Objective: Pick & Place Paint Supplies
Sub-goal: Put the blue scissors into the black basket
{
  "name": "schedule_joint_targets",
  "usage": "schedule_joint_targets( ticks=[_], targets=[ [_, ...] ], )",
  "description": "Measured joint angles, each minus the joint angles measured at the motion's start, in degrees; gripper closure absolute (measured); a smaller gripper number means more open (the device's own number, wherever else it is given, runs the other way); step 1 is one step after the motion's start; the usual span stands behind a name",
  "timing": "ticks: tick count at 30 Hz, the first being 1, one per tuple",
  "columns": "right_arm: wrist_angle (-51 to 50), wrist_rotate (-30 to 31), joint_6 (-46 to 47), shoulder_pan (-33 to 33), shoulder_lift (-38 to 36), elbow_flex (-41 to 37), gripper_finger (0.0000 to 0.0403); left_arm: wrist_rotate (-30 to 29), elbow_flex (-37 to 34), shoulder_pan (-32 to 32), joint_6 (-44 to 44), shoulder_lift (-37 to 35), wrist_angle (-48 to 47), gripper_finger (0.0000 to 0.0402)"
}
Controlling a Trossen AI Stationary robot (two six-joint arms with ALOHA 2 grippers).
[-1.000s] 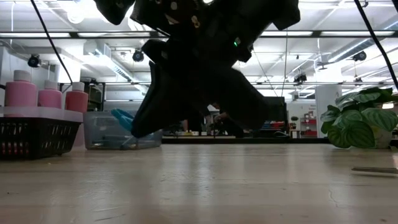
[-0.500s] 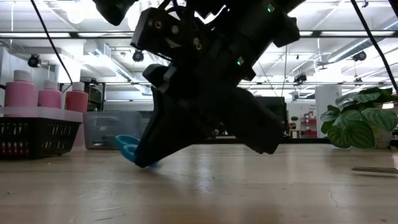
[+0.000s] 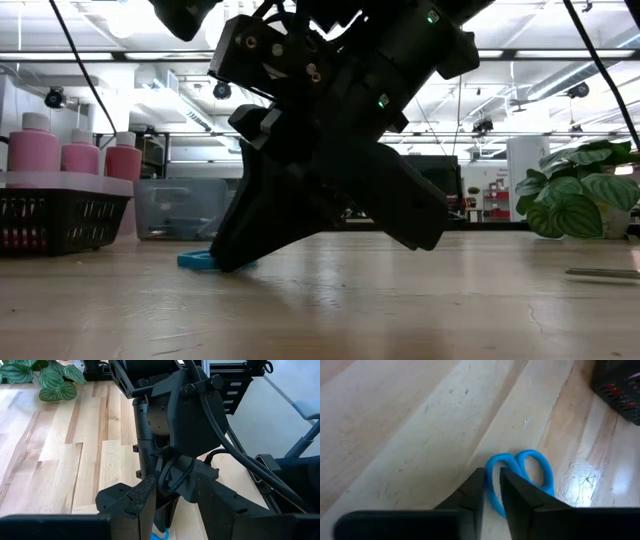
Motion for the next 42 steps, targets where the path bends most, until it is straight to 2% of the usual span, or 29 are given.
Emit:
schedule_joint_targets(
  ticks=[4,8,15,20,27,33,36,42],
  targets=[
    [0.5,0.3,-0.3,0.0,0.0,0.0,0.0304,0.0,0.0,0.0,0.0,0.0,0.0,0.0261],
    [1.1,0.5,-0.5,0.0,0.0,0.0,0.0278,0.0,0.0,0.0,0.0,0.0,0.0,0.0261],
    [1.3,0.9,-0.7,0.1,0.0,0.0,0.0273,0.0,0.0,0.0,0.0,0.0,0.0,0.0261],
    [0.6,3.6,-0.4,1.1,-1.0,-0.2,0.0273,0.0,0.0,0.0,0.0,0.0,0.0,0.0261],
    [1.3,6.2,5.6,2.1,-4.7,-2.8,0.0273,0.0,0.0,0.0,0.0,0.0,-0.1,0.0261],
    [3.3,9.5,10.9,3.1,-10.9,-9.3,0.0273,0.0,0.0,0.0,0.0,0.0,-0.6,0.0261],
    [7.5,10.7,12.4,3.4,-15.4,-14.5,0.0273,0.0,0.0,0.0,0.0,0.0,-1.0,0.0261],
    [23.5,11.0,16.6,3.5,-25.9,-28.6,0.0273,0.0,0.0,0.0,-0.1,0.0,-1.8,0.0261]
  ],
)
